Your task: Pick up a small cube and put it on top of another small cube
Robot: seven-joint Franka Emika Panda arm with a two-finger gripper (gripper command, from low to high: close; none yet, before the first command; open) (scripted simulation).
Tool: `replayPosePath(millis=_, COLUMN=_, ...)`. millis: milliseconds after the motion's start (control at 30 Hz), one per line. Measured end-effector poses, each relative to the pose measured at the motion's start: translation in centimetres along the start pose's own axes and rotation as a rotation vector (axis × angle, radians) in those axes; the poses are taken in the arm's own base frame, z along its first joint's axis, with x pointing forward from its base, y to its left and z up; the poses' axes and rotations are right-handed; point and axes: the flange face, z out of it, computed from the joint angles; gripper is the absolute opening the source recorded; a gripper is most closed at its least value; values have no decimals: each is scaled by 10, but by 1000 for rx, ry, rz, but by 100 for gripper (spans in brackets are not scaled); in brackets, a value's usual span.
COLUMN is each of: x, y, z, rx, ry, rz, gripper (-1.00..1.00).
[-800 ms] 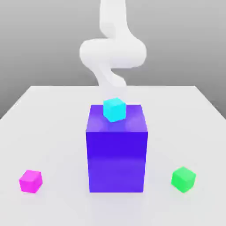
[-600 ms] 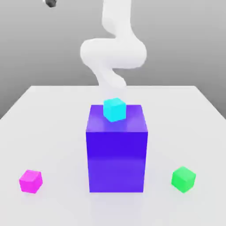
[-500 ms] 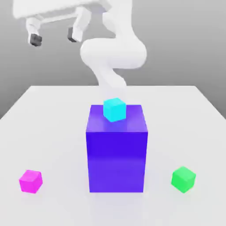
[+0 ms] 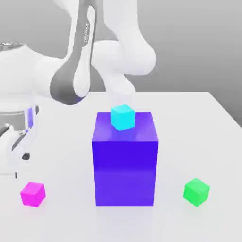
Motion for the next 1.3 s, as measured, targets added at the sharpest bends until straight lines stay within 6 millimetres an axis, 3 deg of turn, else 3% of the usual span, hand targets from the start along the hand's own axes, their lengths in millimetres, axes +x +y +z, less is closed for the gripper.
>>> replayPosePath(millis=167, x=9, y=4, z=62, rx=-25, ry=6, rz=54, gripper=0)
replayPosePath(millis=200, x=9, y=5, z=73, rx=-25, ry=7, rz=55, gripper=-100)
replayPosePath(millis=400, x=9, y=5, z=79, rx=-23, ry=6, rz=56, gripper=-100)
replayPosePath(millis=467, x=9, y=5, z=69, rx=-24, ry=6, rz=56, gripper=-100)
replayPosePath(millis=600, x=9, y=4, z=27, rx=-23, ry=6, rz=56, gripper=-100)
replayPosePath(millis=700, x=-2, y=-13, z=-7, rx=48, ry=-26, rz=15, gripper=-100)
replayPosePath(millis=800, x=-39, y=-16, z=-36, rx=118, ry=-61, rz=-79, gripper=-100)
replayPosePath(millis=900, x=-90, y=-5, z=-64, rx=178, ry=-96, rz=-204, gripper=-100)
replayPosePath(millis=967, x=-137, y=24, z=-76, rx=193, ry=-116, rz=-317, gripper=-100)
replayPosePath(millis=1100, x=-223, y=113, z=-91, rx=188, ry=-143, rz=-553, gripper=-100)
replayPosePath(millis=1200, x=-270, y=192, z=-100, rx=182, ry=-153, rz=-730, gripper=-100)
replayPosePath(millis=1300, x=-299, y=276, z=-105, rx=177, ry=-156, rz=-902, gripper=-100)
